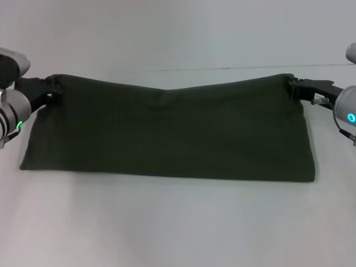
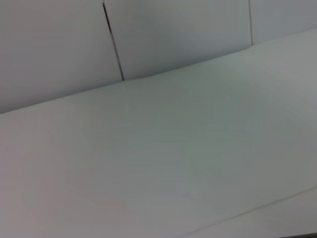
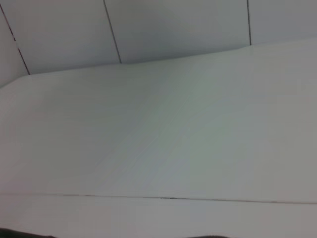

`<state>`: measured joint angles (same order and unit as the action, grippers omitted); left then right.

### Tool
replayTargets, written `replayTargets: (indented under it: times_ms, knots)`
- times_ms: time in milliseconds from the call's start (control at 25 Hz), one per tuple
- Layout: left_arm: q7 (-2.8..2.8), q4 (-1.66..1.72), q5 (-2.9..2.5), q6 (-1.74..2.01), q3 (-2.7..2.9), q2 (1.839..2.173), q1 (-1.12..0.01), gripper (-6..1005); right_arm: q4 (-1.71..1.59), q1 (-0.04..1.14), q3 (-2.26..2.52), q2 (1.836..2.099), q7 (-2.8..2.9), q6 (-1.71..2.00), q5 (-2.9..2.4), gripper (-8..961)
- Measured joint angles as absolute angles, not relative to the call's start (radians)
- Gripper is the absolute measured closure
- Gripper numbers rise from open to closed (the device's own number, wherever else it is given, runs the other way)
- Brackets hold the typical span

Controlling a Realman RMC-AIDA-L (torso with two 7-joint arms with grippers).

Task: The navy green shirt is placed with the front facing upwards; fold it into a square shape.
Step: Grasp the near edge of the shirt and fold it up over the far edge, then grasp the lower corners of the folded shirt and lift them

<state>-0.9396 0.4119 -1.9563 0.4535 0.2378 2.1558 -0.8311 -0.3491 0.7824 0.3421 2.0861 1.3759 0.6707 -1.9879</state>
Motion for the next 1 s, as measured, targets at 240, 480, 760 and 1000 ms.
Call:
replayTargets:
  times_ms: [240,480,760,1000]
  knots:
    - [-0.93,0.397,-1.952,0.414,0.237,2.153,-0.848,928,-0.35,0.789,0.342,2.086,1.376,0.67,-1.984,848]
    - [-0.928,0.395,-1.865,0.383,0.236,2.15,-0.858,919,-0.352,0.793,0.345,2.086,1.375,0.665,-1.975,823]
    - [-0.894,0.388,-1.852,0.391,0.238,2.144,-0.859,671,-0.354,0.799,0.346,2.086,1.374,0.632,-1.974,552]
    - [-0.888,0.387,-1.826,0.405,0.239,2.141,-0.861,448,-0.355,0.793,0.347,2.086,1.373,0.644,-1.974,395]
